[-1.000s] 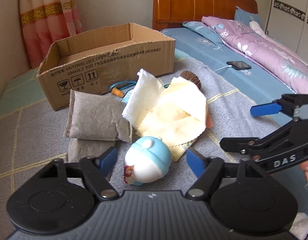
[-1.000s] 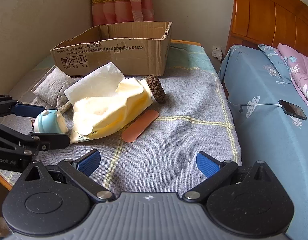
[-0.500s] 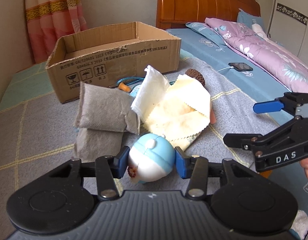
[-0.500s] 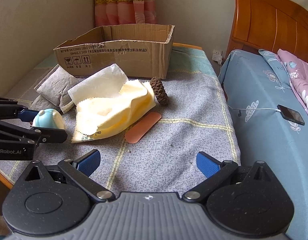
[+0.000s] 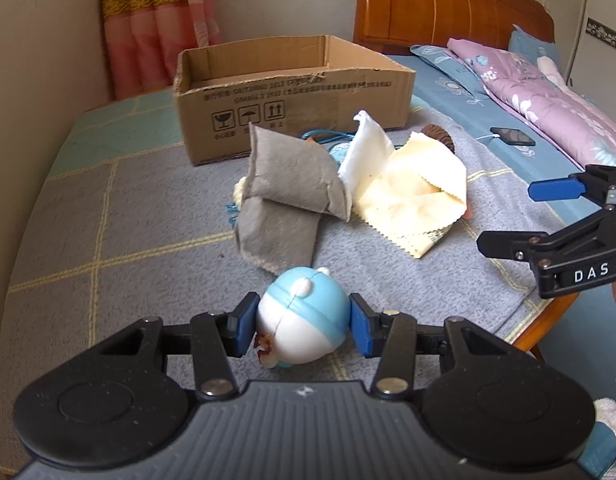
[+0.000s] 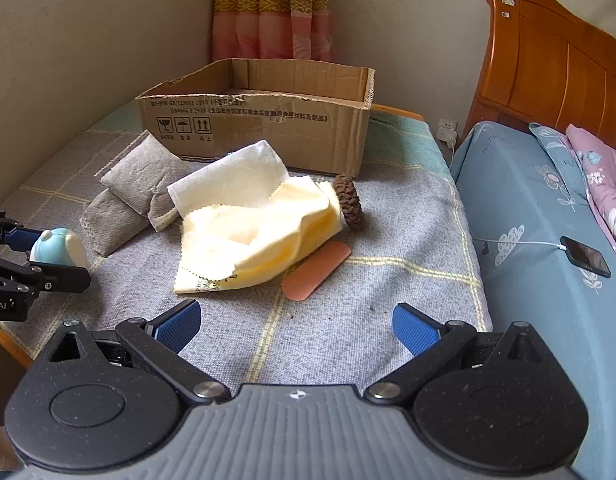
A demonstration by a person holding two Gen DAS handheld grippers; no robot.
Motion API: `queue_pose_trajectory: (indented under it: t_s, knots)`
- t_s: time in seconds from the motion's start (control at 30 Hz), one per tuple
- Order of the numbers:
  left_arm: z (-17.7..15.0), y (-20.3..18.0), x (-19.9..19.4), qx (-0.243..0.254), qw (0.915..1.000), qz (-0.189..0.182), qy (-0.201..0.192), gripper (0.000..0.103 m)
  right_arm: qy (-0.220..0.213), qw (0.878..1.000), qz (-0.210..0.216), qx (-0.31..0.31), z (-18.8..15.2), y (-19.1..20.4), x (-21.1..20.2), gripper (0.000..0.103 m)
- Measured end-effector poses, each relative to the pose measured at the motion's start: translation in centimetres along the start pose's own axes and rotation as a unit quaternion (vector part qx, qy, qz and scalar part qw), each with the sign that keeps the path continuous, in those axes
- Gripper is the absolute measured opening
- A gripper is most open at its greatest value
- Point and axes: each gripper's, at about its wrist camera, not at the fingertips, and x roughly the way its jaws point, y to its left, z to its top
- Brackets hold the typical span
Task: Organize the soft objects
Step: 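Grasp the yellow cloth with the right gripper while the left gripper holds the toy, then lift the yellow cloth with the right gripper while the left gripper carries the toy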
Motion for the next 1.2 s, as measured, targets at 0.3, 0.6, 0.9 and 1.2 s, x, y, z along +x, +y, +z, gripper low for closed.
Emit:
queue_pose_trajectory:
  t_s: [0.3, 0.6, 0.9, 1.2]
  knots:
    - [-0.4, 1.6, -0.4, -0.033, 0.9992, 0.022, -0.005, 0.047, -0.025, 0.997, 0.033, -0.068, 0.7, 1.3, 1.4, 0.103]
    - [-0.2, 1.9, 0.1, -0.046, 0.9988, 0.018, -0.005, 0.047, -0.016, 0.996, 0.051, -0.075, 2.4, 1.9, 4.8, 0.103]
    - [-0.3, 1.9, 0.1, -0.042, 0.999, 0.016, -0.006, 0.047, -0.016, 0.996, 0.045, -0.069, 2.5, 2.1, 4.7, 0.063]
    - [-0.6, 1.8, -0.1, -0.04, 0.9991, 0.013, -0.006, 0.047, -0.047, 0.993, 0.066, -0.085, 2.3, 3.5, 1.1, 0.016]
